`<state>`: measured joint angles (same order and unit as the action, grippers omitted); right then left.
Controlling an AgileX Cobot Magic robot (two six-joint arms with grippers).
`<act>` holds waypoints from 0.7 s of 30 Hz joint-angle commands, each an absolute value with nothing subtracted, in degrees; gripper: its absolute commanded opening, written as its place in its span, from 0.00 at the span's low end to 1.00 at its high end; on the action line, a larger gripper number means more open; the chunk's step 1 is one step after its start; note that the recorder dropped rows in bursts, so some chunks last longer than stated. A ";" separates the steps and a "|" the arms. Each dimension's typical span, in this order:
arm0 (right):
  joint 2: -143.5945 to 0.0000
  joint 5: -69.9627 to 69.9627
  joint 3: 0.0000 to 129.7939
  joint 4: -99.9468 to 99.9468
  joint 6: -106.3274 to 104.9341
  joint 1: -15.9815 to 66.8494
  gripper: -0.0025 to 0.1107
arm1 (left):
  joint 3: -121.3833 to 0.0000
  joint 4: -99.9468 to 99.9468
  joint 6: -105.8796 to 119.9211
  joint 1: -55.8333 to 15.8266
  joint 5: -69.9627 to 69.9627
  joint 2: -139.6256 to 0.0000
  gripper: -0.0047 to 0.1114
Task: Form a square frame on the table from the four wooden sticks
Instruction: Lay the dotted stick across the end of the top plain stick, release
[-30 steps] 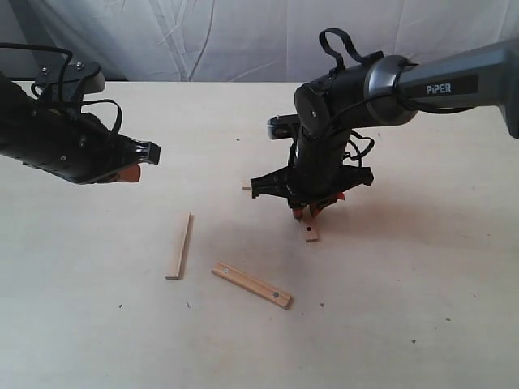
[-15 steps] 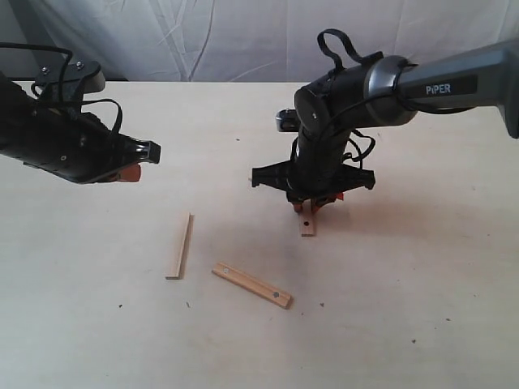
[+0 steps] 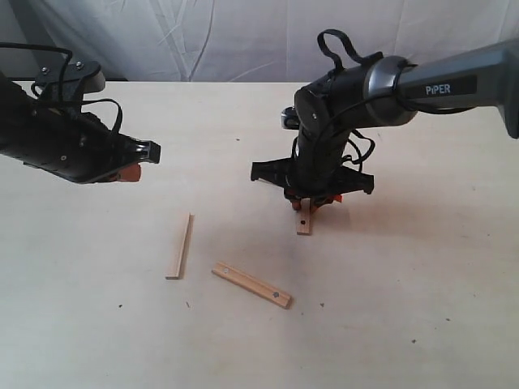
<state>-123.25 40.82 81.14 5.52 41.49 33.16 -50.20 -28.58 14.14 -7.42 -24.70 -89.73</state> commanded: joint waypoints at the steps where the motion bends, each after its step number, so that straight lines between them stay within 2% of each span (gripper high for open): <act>1: -123.64 40.38 81.45 6.14 42.08 33.16 0.33 | -50.47 -29.13 14.05 -7.60 -24.22 -89.66 0.04; 3: -123.64 40.11 81.45 6.14 42.19 33.16 0.38 | -50.47 -29.13 14.05 -7.60 -24.22 -89.66 0.04; 13: -121.99 40.36 81.45 4.62 45.15 32.57 0.38 | -50.47 -29.13 14.05 -7.60 -24.22 -89.66 0.04; 18: -117.00 42.78 81.45 -6.89 31.37 27.65 0.34 | -50.32 -29.34 14.05 -7.92 -26.38 -89.66 0.04; 21: -114.36 45.57 81.45 -9.67 25.90 24.05 0.32 | -50.20 -27.38 14.05 -11.16 -26.76 -90.02 0.04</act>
<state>-116.90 43.00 81.14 -7.30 31.28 26.94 -50.20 -28.43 14.14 -8.41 -25.91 -89.73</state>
